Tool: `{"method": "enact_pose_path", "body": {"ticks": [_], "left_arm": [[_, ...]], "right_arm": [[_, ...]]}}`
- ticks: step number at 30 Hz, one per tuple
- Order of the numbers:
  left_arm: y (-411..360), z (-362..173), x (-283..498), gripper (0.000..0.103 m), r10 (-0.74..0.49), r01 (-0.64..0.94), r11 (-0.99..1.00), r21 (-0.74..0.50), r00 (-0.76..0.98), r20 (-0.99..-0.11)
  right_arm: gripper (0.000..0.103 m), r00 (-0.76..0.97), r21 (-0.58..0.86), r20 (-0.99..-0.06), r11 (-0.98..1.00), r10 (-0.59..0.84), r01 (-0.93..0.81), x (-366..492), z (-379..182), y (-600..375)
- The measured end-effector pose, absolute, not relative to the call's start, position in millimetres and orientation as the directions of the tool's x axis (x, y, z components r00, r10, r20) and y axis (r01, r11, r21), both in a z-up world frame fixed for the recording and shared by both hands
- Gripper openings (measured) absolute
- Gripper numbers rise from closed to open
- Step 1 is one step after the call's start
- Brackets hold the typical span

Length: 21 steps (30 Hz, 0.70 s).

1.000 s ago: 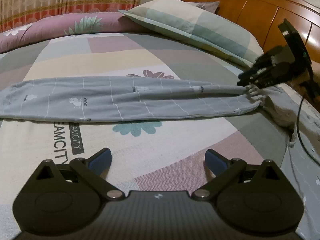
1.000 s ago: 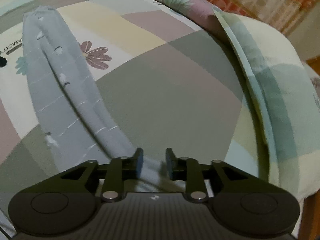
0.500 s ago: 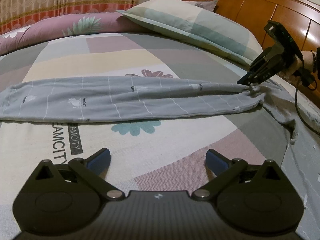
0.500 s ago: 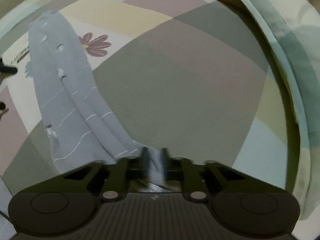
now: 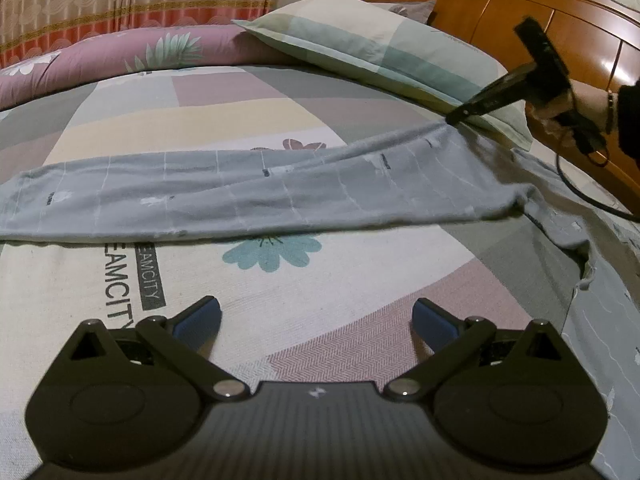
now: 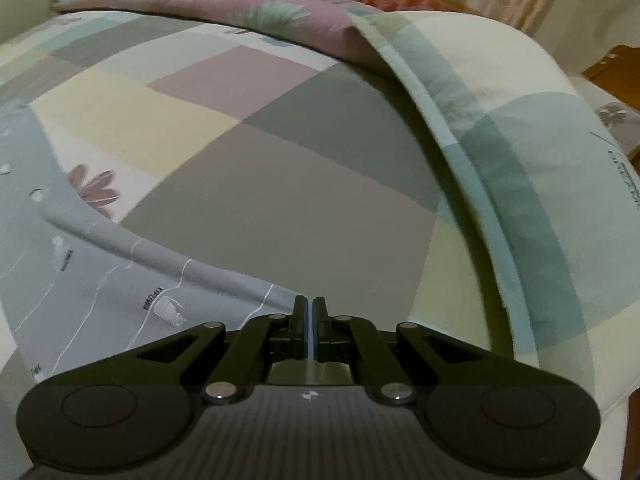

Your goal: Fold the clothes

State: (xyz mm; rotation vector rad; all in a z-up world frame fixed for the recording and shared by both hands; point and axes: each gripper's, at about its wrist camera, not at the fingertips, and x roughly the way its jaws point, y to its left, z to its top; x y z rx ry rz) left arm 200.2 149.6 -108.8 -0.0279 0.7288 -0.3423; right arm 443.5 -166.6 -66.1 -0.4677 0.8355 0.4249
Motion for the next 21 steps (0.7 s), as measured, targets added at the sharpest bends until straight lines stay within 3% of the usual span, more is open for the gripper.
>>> {"method": "enact_pose_path", "body": {"ticks": [5,10,18,21], "left_arm": [[151.0,-108.2,199.3,0.101,-0.319,0.296,0.944,-0.148,0.692,-0.648],[151.4,-106.0,197.8,0.101,-0.316,0.291,0.945,-0.15,0.69,-0.651],[175.9,-85.8,190.7,0.101,-0.256,0.23,0.965,-0.123,0.745,-0.616],[196.0,-81.7,190.6,0.101,-0.214,0.166,0.977,-0.134,0.764,-0.609]], "right_arm": [[0.005,0.615,-0.29,-0.786,0.846,0.055,-0.447,451.9,-84.8,-157.5],[0.014,0.618,-0.22,-0.76,0.817,0.199,-0.533,442.6,-70.0,-124.6],[0.014,0.442,-0.033,-0.746,0.636,0.498,-0.771,422.5,-65.4,-28.1],[0.014,0.379,-0.026,-0.761,0.559,0.526,-0.829,414.3,-76.7,8.7]]}}
